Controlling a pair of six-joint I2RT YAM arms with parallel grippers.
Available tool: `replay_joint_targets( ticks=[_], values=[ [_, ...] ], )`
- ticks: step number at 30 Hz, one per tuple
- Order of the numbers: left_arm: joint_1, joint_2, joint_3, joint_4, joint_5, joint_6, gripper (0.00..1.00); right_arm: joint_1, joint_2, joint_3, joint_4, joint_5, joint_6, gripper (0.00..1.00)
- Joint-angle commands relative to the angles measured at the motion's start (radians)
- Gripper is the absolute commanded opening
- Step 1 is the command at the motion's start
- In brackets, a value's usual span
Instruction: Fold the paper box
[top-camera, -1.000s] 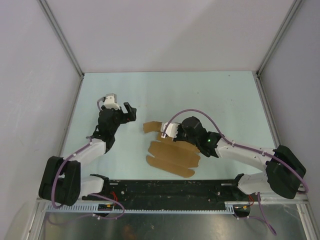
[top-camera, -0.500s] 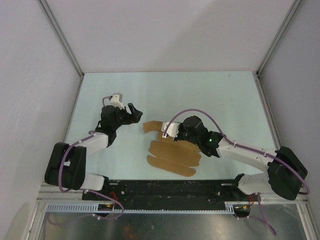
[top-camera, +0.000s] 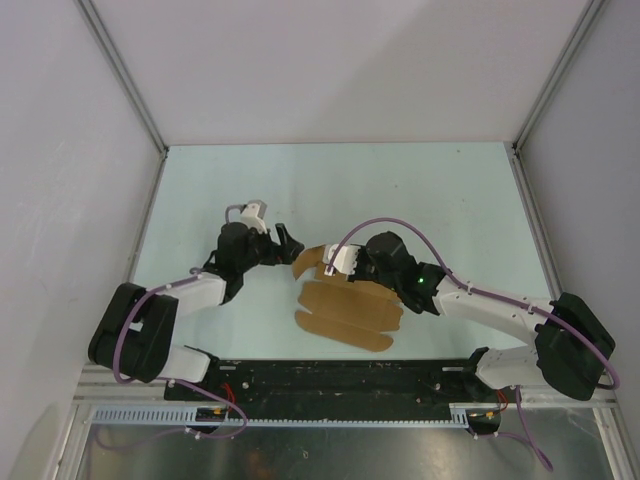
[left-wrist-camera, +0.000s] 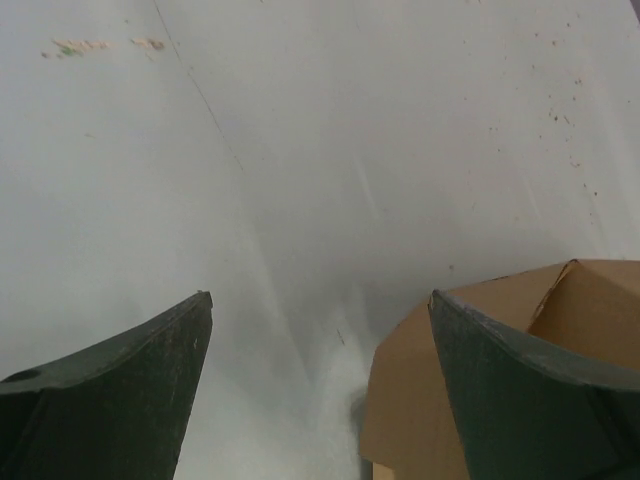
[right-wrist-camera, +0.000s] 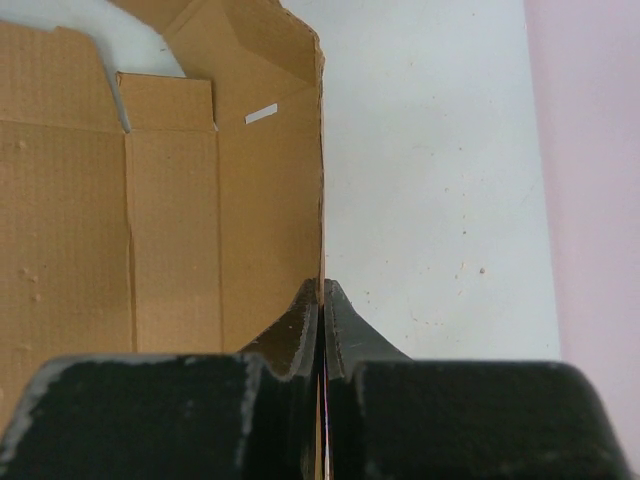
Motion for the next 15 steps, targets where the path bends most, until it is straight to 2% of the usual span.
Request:
replay_joint_targets(
  ticks=[1,15],
  values=[
    [-0.027,-0.02,-0.03,0.014,0.001,-0.01,0.95,0.007,-0.031,0.002,0.034,0.001,0.012,0.0],
    [-0.104,-0.071,-0.06,0.007,0.019,0.005,0.94,0.022,-0.013,0.002,0.008,0.019,-0.019,0.0]
  ],
)
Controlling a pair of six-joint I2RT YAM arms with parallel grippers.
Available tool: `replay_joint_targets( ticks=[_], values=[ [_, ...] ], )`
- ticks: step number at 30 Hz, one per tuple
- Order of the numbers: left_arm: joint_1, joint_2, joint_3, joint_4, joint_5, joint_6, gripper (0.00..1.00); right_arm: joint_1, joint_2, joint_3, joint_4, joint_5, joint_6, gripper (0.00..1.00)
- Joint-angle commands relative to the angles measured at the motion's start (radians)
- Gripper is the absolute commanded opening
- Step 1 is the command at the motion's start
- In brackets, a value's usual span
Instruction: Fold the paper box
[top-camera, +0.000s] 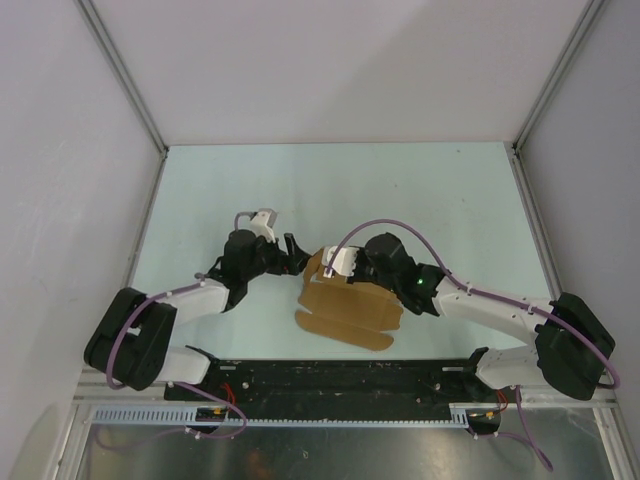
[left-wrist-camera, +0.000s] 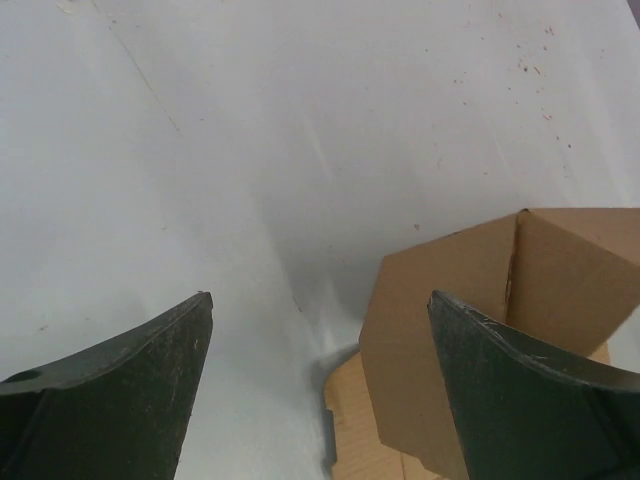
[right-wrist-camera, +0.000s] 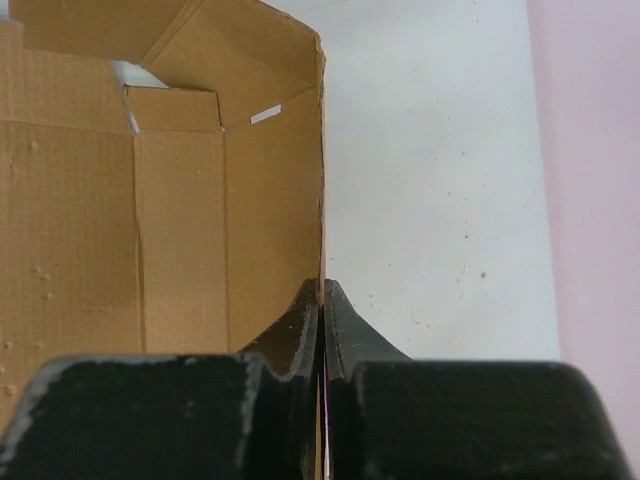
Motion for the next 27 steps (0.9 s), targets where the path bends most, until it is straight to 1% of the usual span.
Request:
replay_joint_targets(
  ticks=[1,6,12,18,27],
  values=[
    [-0.02,-0.041,-0.014,0.021,0.021,0.01,0.94,0.012,-0.008,0.003,0.008,0.031,-0.026,0.0],
    [-0.029,-0.048,-0.025,0.022,0.031,0.016,0.94,0.018,0.004,0.0,-0.039,0.055,-0.055,0.0],
    [-0.034,-0.053,-0.045,0.021,0.032,0.027,0.94,0.036,-0.005,-0.033,-0.006,0.1,-0.098,0.0],
    [-0.043,-0.064,-0.057,0.021,0.049,0.037,0.94,0.05,-0.014,-0.077,0.086,0.153,-0.135,0.0],
    [-0.101,-0.09,-0.063,0.021,0.061,0.047,0.94,0.069,-0.008,-0.12,0.203,0.211,-0.153,0.0]
  ],
)
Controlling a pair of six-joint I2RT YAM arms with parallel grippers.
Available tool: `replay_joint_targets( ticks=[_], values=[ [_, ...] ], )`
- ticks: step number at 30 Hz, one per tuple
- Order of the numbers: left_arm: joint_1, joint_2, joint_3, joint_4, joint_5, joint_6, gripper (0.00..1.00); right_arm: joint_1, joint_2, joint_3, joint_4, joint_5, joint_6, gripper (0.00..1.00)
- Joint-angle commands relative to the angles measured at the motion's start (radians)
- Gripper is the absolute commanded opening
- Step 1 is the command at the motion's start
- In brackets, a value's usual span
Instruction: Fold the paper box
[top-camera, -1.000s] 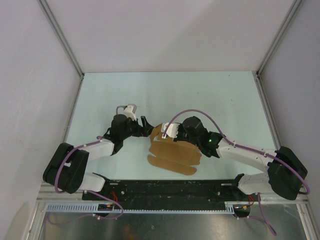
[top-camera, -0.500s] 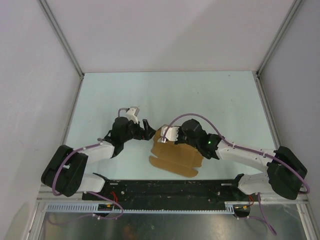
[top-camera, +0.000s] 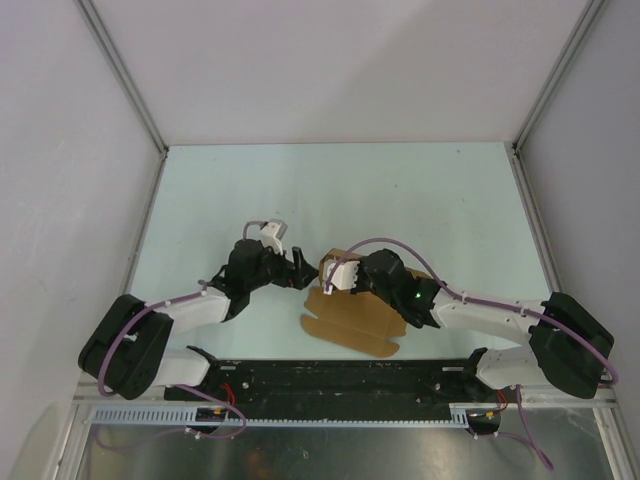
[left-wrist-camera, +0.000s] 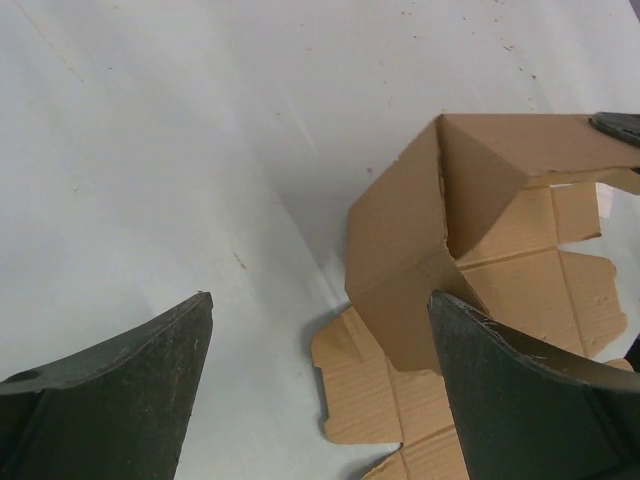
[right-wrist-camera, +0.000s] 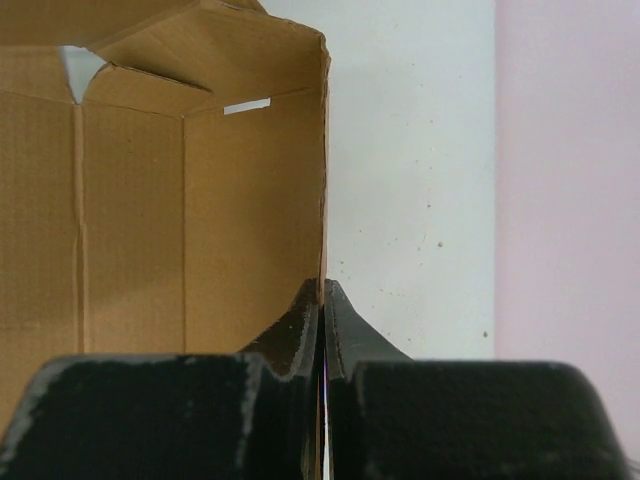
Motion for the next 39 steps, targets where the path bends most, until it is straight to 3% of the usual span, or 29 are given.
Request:
replay_joint_targets(
  ticks=[1,18,29,39],
  values=[
    [-0.028,-0.04,-0.01,0.029,0.03,0.02,0.94,0.013,-0.008,-0.011,0.103,0.053,-0.029,0.0],
    [-0.084,-0.016,-0.01,0.029,0.008,0.042,0.94,0.082,0.002,-0.1,0.224,0.14,-0.043,0.0],
    [-0.126,-0.014,-0.014,0.038,-0.018,0.18,0.95,0.087,-0.007,-0.115,0.229,0.126,-0.012,0.0],
    [-0.147,0.038,-0.049,0.179,-0.061,0.215,0.95,0.096,0.022,-0.127,0.253,0.137,-0.017,0.01]
  ],
)
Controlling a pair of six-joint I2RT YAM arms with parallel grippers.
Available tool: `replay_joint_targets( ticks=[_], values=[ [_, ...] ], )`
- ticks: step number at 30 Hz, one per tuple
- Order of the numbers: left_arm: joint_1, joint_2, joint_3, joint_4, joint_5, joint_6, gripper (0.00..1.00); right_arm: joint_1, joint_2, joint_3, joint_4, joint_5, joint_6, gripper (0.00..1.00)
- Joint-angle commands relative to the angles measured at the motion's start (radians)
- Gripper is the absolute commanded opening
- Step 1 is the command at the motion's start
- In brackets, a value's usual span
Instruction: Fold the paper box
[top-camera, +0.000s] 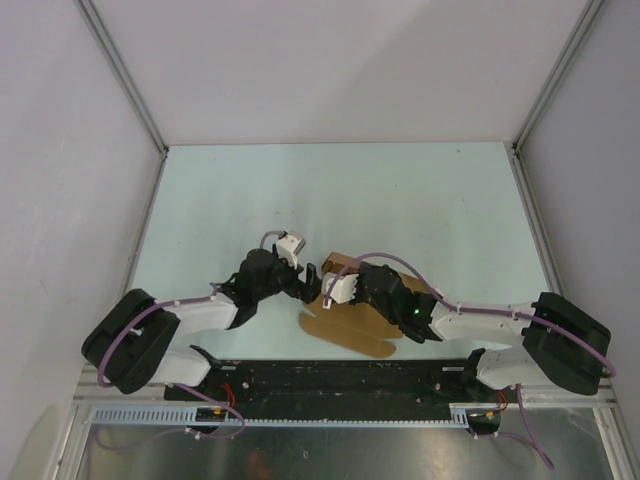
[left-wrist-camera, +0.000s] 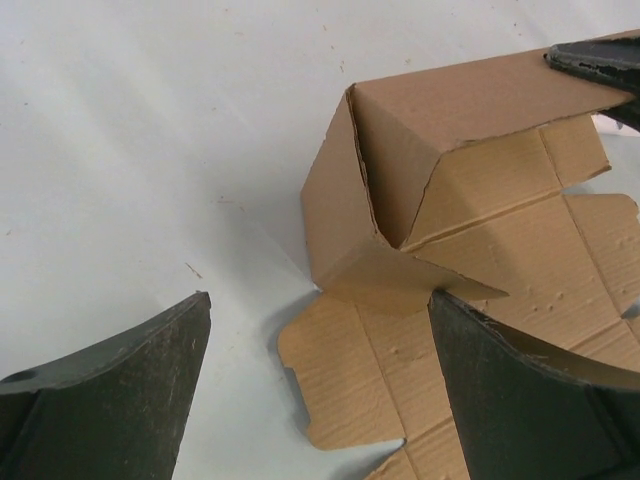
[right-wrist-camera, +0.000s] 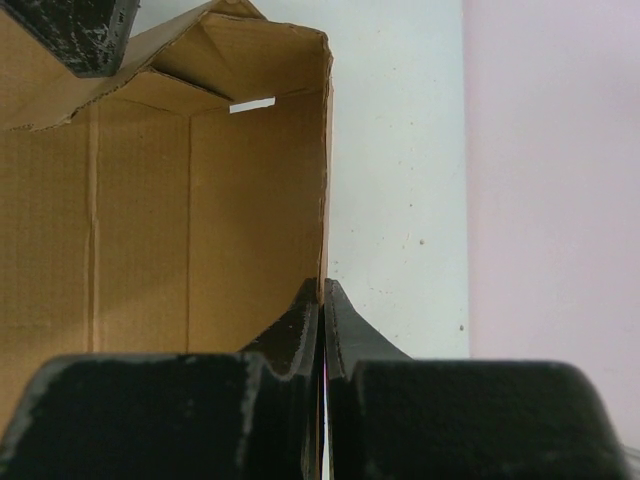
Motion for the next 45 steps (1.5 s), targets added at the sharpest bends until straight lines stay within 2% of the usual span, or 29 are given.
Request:
replay_joint_targets(
  ticks=[1,17,24,30,45],
  values=[
    [-0.016,0.024,-0.023,0.127,-0.015,0.05,0.95,0.012,0.021,-0.018,0.071,0.014,0.011,0.01],
    [-0.026,0.07,-0.097,0.278,-0.002,0.022,0.95,0.059,0.062,-0.073,0.172,0.131,-0.026,0.06],
    [-0.027,0.11,-0.098,0.339,-0.015,0.022,0.95,0.102,0.098,-0.102,0.249,0.186,-0.046,0.12],
    [-0.026,0.159,-0.078,0.376,-0.032,0.028,0.95,0.118,0.082,-0.116,0.267,0.189,-0.04,0.2],
    [-0.033,0.242,-0.069,0.537,-0.031,0.03,0.98,0.119,0.027,-0.127,0.204,0.131,0.022,0.27]
  ],
)
